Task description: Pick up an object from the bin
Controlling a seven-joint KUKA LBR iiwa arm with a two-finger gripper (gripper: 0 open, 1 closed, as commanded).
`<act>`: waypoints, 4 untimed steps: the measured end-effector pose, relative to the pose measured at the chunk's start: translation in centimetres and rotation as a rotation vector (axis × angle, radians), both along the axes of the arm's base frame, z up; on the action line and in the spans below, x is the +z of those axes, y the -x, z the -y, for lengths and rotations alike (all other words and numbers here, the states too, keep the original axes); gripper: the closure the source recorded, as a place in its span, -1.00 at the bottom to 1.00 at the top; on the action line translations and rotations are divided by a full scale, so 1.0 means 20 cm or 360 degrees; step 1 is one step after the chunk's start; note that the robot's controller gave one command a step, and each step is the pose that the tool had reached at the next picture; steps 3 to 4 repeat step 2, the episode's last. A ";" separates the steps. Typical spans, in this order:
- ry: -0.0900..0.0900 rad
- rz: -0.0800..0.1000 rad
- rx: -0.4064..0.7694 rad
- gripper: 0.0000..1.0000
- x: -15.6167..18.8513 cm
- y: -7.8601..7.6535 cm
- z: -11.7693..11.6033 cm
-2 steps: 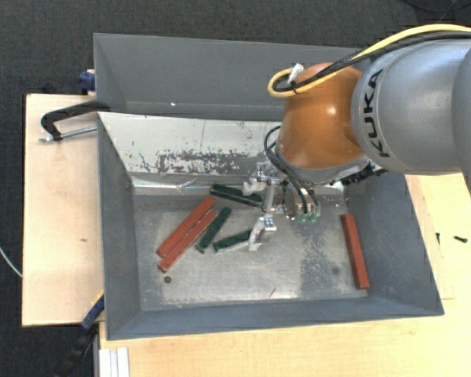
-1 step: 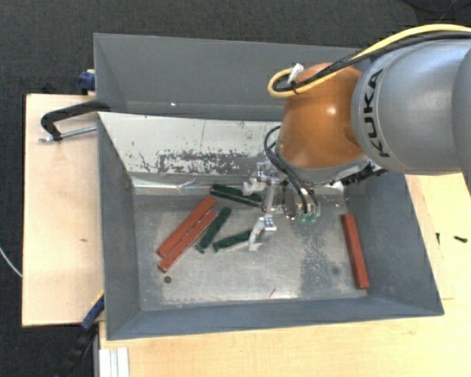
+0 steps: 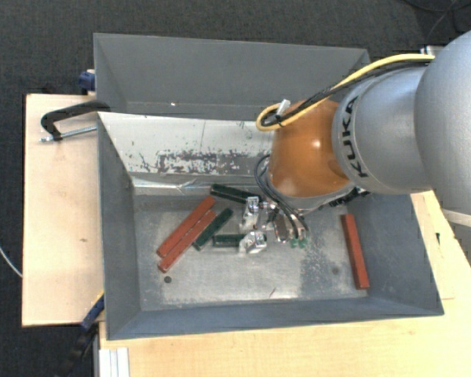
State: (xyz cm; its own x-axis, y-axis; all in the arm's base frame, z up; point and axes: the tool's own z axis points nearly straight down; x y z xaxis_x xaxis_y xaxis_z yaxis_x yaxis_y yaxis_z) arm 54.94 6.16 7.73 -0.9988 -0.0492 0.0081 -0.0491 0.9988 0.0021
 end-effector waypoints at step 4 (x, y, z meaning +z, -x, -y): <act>0.0001 0.0019 0.0105 1.00 1.03 -0.01 0.05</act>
Offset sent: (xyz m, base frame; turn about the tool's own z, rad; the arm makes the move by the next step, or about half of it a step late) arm 0.0014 -0.0125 0.2312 -0.0742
